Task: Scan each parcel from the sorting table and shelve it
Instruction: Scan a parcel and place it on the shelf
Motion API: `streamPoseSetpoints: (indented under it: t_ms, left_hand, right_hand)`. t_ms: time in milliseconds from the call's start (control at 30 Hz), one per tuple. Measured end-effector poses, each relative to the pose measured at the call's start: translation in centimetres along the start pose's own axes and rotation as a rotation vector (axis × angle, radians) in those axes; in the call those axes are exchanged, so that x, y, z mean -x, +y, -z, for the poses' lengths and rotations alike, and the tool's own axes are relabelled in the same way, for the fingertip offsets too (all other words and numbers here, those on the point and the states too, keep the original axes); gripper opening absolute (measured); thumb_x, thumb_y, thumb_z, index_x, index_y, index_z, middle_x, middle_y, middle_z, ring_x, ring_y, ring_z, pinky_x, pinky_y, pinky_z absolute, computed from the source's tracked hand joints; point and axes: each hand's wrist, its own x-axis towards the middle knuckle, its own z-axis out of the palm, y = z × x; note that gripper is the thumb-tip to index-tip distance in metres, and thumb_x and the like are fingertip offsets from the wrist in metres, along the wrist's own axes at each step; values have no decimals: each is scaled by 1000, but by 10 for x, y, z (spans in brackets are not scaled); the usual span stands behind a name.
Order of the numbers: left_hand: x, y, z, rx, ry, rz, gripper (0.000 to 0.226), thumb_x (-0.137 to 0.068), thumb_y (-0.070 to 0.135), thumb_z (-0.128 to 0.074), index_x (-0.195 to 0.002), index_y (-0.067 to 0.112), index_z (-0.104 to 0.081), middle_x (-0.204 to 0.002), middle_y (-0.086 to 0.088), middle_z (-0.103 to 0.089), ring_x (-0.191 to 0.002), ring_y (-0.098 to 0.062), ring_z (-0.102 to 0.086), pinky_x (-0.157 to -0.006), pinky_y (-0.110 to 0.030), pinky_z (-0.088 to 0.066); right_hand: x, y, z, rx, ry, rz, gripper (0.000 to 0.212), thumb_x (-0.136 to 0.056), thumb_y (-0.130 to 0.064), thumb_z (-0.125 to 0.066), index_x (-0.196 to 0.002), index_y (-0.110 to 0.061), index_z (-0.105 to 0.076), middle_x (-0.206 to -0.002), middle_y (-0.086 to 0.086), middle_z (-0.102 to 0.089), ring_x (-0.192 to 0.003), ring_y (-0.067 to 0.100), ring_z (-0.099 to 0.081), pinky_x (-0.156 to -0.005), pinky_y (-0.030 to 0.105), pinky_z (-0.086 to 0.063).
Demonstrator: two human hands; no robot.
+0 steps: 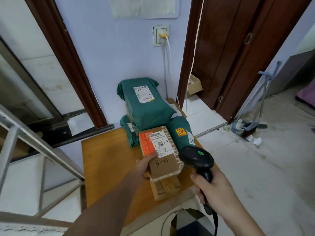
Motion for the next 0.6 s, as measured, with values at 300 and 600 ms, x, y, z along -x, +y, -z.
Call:
streamPoseSetpoints:
  t_ms: [300,600]
  left_hand:
    - [46,2,19,-82,-111,-220,115,-53,45,-100,-149,27,-39,-123,-7,-73,-111,-29,-71,-96,-55,-58]
    - [97,44,14,-190,-115,-431,140,-42,41,-103,-158,28,-25,-131,-7,-64,-115,-28,-68,-99,-55,-57]
  right_hand:
    - [7,-15,-11,14,19,135,15,-97,-25,-60,-84,-18,-57,-54,1,-57,-47,10,-55,-54,26,-49]
    - [18,-36,-31,22,115,276,9,-96,-22,-61,-87,-19,-59,-64,1,-60,-51,9,-57,-52,22,-49]
